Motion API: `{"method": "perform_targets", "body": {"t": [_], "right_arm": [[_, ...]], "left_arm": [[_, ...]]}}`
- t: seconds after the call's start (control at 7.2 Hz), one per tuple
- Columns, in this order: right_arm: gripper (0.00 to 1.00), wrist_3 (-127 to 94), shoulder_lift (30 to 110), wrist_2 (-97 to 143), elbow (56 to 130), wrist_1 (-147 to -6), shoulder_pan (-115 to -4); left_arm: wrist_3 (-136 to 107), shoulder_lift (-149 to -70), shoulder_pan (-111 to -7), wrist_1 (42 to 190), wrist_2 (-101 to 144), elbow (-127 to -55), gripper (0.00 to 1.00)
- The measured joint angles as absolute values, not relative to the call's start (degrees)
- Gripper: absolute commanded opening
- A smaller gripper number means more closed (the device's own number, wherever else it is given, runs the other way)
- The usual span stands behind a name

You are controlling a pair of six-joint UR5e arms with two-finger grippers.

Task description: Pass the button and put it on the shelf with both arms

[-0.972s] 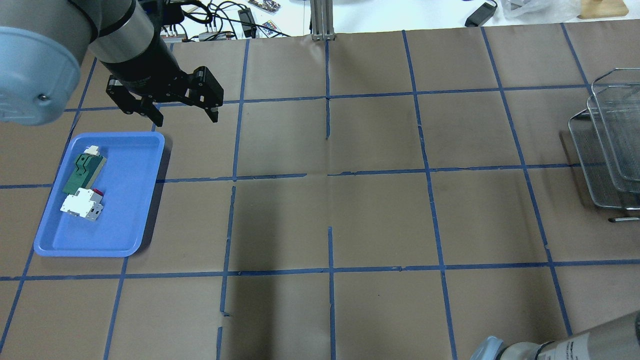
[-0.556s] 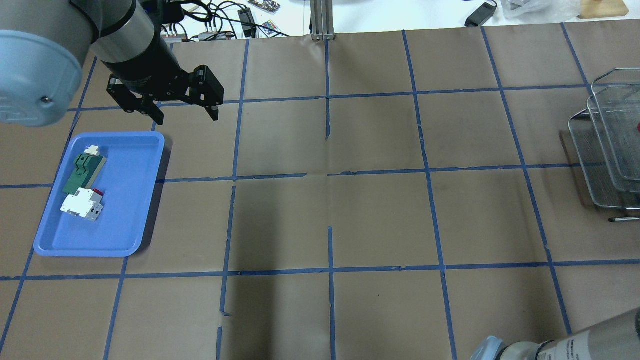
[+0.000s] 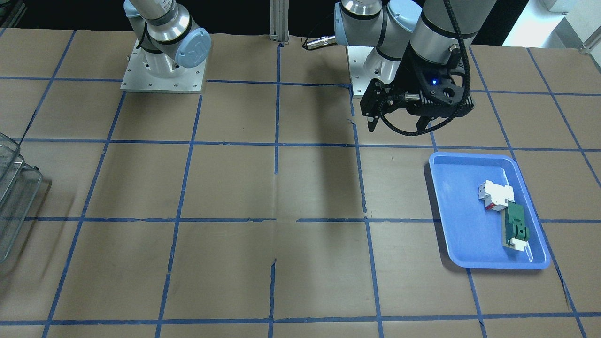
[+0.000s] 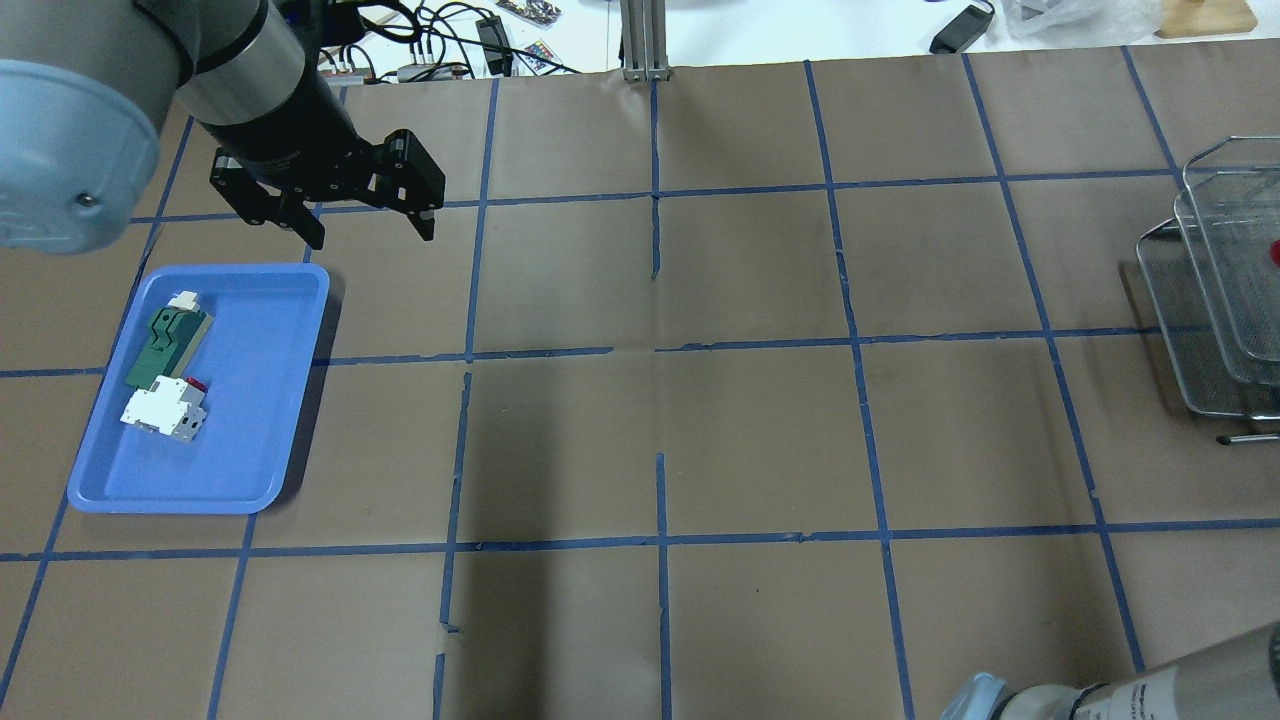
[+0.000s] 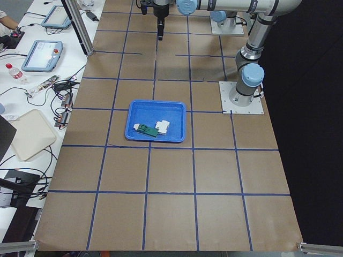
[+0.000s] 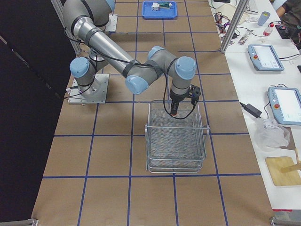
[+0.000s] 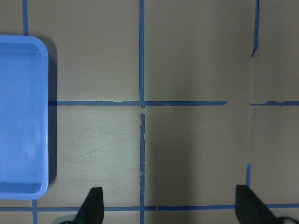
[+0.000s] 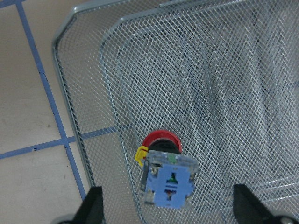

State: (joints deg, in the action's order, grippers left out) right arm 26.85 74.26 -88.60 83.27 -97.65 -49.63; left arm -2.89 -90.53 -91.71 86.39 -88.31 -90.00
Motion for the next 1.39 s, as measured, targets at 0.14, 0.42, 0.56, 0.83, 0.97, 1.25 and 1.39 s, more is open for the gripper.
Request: {"method": "perform_targets", "body": {"t": [0.14, 0.42, 0.56, 0.83, 0.97, 1.25, 1.39], "right_arm": [[1.0, 26.63, 77.29, -88.58, 83.43, -95.17, -50.45], [1.0, 25.51, 83.32, -88.63, 84.13, -91.84, -56.05], [1.0, 24.79, 85.43, -88.52, 84.69, -89.58, -60.07], [1.0, 15.51, 89.73, -88.12, 87.62, -85.02, -68.88], [1.0, 9.02, 91.01, -88.37, 89.0, -84.32, -74.66], [1.0, 3.01, 91.65, -88.24, 90.22, -84.31, -85.06], [1.0, 2.58, 91.52, -88.09, 90.62, -84.8, -87.41]], "left_arm": [[-2.87, -90.52, -91.67, 86.38, -88.27, -90.0, 1.0], [-2.88, -90.52, -91.67, 86.38, -88.24, -90.0, 1.0], [-2.84, -90.53, -91.67, 86.39, -88.26, -90.0, 1.0], [-2.74, -90.51, -91.59, 86.34, -88.31, -90.0, 1.0], [-2.68, -90.48, -91.51, 86.32, -88.31, -90.0, 1.0], [-2.64, -90.45, -91.43, 86.31, -88.29, -90.0, 1.0], [-2.61, -90.5, -91.39, 86.22, -88.24, -89.98, 1.0]]}}
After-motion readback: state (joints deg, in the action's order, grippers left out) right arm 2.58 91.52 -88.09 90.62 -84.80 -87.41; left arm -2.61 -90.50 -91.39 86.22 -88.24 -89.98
